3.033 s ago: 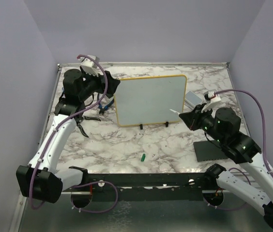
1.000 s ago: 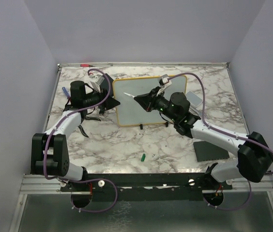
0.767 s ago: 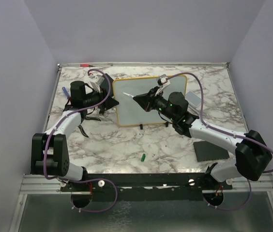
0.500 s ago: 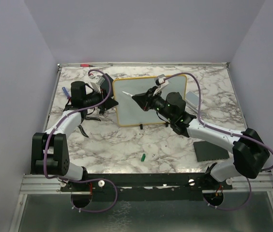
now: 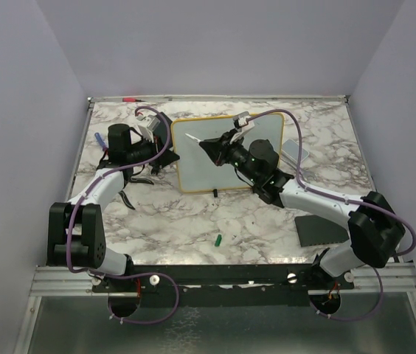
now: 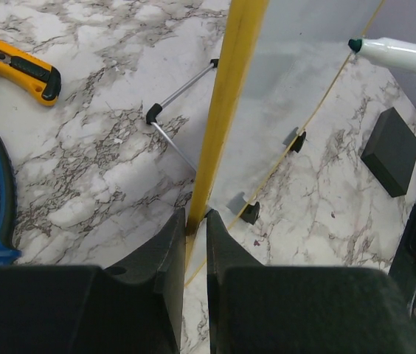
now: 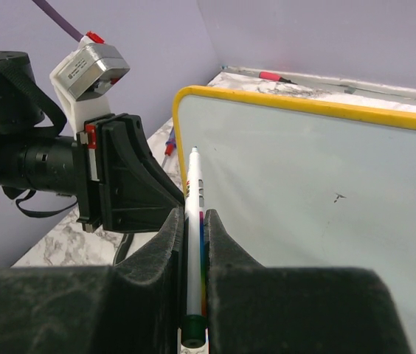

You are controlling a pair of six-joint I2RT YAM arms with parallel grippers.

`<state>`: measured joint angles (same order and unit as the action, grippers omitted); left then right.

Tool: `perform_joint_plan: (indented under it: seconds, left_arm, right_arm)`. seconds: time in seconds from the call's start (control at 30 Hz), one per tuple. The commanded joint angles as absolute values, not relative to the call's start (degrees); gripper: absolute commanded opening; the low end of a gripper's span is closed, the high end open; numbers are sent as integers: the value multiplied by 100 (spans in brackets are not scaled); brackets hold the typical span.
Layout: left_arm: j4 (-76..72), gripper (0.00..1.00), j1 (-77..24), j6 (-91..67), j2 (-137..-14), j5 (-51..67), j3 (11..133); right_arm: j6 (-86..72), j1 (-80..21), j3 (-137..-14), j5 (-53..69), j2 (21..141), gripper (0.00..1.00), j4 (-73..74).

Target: Write a sentence on the whiteboard

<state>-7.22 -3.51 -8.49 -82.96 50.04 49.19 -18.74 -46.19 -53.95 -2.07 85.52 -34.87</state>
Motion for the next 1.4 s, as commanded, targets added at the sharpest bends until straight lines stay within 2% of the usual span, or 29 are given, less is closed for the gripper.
perform_joint_plan:
  seconds: [0.0,0.13,1.07,1.37]
  left_arm:
    - [-639,5,-353,-711,-8274,4830,5028]
    - [-639,0,-361,-686,-8256,4826,5020]
    - [-568,0,-442,-452,-8093,4759,4957]
    - [-548,0,-442,-467,-8067,4703,4966]
  right_arm:
    - [-1723,-4680,-5661,-413,8763,0,-3695]
    - [-1705,-4693,-5683,-539,8818,0,-3687]
    - [-1464,-4923,-5900,-922,9313,0,-3386]
    - [-1579,-4983,-5440,-1911,8987,0,-3389]
